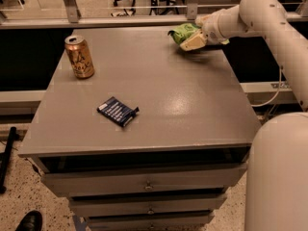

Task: Pick green rice chip bag

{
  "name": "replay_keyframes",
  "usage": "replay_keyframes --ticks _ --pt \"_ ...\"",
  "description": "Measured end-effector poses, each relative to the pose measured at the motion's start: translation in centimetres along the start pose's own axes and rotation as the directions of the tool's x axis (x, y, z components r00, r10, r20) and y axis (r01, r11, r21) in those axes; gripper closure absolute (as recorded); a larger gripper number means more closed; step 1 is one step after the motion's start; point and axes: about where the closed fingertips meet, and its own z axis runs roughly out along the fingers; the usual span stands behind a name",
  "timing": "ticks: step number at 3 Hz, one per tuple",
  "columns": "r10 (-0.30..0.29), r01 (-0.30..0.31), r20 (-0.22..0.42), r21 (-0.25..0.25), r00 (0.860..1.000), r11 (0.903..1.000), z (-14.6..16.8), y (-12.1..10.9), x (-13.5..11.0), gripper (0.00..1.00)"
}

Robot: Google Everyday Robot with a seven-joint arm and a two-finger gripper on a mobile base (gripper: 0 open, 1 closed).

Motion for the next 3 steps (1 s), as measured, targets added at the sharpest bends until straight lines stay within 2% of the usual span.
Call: replay_keyframes --ticks 2,3 --pt "-0.018 0.018 0.034 0.006 0.999 0.9998 -1.4 0.2 -1.0 0.84" --pt "-0.044 0.044 0.078 0.004 0.996 0.9990 -3.4 0.9 -2.2 1.00"
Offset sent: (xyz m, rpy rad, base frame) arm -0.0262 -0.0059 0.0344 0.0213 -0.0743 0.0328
